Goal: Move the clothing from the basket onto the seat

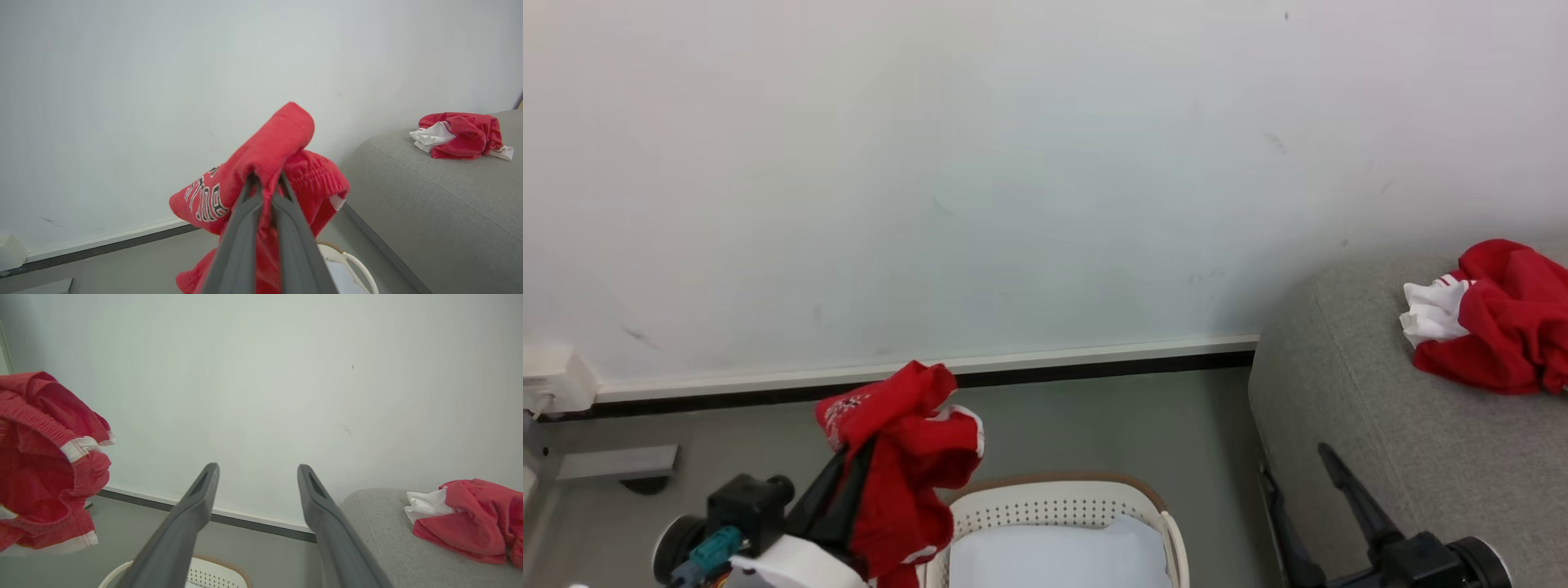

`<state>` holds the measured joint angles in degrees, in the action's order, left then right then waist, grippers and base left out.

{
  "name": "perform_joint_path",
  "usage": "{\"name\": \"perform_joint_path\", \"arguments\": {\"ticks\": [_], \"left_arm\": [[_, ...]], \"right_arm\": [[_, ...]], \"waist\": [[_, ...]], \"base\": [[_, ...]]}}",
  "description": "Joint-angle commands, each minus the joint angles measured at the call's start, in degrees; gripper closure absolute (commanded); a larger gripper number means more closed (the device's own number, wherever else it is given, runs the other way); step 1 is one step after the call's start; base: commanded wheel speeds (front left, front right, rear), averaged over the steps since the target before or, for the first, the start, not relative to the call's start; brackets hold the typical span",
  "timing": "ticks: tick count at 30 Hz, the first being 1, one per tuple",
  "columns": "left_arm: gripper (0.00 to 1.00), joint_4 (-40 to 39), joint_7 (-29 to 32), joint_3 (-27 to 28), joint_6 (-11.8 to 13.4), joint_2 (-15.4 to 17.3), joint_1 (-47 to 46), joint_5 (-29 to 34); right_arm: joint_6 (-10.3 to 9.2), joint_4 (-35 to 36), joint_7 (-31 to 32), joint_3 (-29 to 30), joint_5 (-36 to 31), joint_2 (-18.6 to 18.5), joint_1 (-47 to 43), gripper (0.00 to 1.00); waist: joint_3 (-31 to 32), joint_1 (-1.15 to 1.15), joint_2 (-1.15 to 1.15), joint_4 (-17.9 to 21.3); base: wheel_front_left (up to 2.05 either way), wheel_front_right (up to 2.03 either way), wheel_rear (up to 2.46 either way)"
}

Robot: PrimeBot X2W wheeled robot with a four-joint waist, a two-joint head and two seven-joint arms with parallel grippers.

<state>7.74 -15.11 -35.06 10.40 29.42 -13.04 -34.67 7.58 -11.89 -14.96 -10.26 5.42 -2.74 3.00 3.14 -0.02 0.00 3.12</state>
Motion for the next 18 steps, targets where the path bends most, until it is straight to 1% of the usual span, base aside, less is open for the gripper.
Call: {"name": "perform_joint_path", "arguments": {"ticks": [1,6,12,14,18], "left_arm": [[1.00,-0.3,0.0,0.8,0.0,0.1,1.3,1.0],[1.00,-1.6,-0.1,4.0,-0.7,0.0,4.7,2.1],[1.00,-2.4,-0.1,5.7,-1.5,-0.1,6.4,3.4],[1.00,-2.6,-0.1,5.5,-2.2,-0.1,6.5,3.7],[1.00,-3.2,0.2,3.6,-4.3,0.4,5.4,4.6]], "right_arm": [[-0.17,-0.4,-0.2,-0.5,0.3,-0.1,-0.8,0.00],[-0.17,-1.4,-0.2,-3.4,1.4,-0.1,-1.0,0.00],[-0.17,-1.3,-0.2,-5.8,1.8,-0.4,0.4,0.00],[-0.17,-1.5,-0.2,-8.6,2.9,-1.3,1.3,0.00],[-0.17,-1.7,-0.2,-15.5,5.6,-4.4,5.2,0.00]], "waist": [[0.9,0.02,0.00,-0.5],[1.5,0.02,0.00,-0.6],[1.4,0.02,0.00,-0.6],[1.2,0.02,0.00,-0.5],[0.7,0.02,0.00,-0.3]], "base": [[0.00,0.00,0.00],[0.00,0.00,0.00],[0.00,0.00,0.00],[0.00,0.00,0.00],[0.00,0.00,0.00]]}}
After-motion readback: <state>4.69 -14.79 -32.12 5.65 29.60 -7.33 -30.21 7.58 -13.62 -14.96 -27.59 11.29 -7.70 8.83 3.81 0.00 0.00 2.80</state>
